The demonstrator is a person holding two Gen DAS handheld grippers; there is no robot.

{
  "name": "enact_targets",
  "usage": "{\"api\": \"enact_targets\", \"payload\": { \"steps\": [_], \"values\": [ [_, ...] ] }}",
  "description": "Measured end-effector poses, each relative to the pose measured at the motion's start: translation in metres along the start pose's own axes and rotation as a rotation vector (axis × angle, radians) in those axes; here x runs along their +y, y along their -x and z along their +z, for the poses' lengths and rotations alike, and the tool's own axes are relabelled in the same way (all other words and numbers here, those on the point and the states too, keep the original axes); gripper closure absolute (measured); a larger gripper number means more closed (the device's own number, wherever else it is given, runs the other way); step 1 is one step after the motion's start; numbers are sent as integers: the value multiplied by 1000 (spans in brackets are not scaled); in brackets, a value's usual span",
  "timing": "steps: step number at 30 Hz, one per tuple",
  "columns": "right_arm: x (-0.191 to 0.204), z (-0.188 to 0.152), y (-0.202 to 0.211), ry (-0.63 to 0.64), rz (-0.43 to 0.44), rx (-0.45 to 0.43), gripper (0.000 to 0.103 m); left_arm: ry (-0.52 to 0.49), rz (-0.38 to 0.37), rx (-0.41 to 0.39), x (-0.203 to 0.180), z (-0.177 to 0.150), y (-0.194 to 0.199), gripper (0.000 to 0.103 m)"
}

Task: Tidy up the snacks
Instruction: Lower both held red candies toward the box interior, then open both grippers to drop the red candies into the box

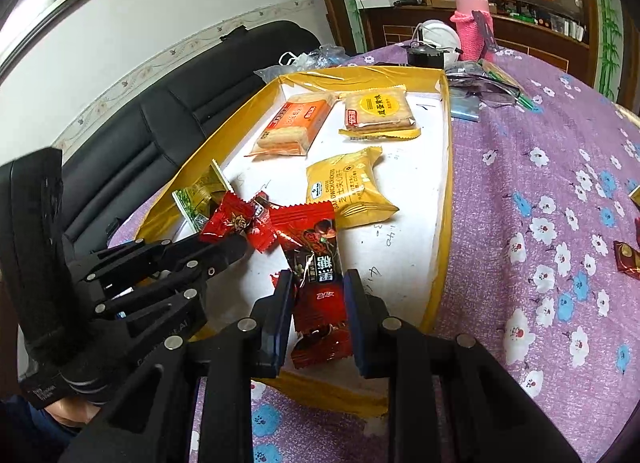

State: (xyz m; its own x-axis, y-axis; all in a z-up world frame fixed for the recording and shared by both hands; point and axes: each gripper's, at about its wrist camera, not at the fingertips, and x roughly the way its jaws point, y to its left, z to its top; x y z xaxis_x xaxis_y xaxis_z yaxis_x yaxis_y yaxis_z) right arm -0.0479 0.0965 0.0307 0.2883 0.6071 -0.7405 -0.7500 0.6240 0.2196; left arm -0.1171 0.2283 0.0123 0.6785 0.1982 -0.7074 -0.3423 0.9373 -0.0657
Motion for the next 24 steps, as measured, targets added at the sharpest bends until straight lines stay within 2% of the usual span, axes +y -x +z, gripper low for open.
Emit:
{"api": "enact_targets", "payload": {
  "steps": [12, 24],
  "values": [
    [5, -3, 1, 31, -26, -19, 78, -24, 23, 14, -5, 0, -2, 87],
    [5, -3, 2, 35, -15, -19, 78, -20, 38, 9, -4, -1, -1, 87]
  ]
}}
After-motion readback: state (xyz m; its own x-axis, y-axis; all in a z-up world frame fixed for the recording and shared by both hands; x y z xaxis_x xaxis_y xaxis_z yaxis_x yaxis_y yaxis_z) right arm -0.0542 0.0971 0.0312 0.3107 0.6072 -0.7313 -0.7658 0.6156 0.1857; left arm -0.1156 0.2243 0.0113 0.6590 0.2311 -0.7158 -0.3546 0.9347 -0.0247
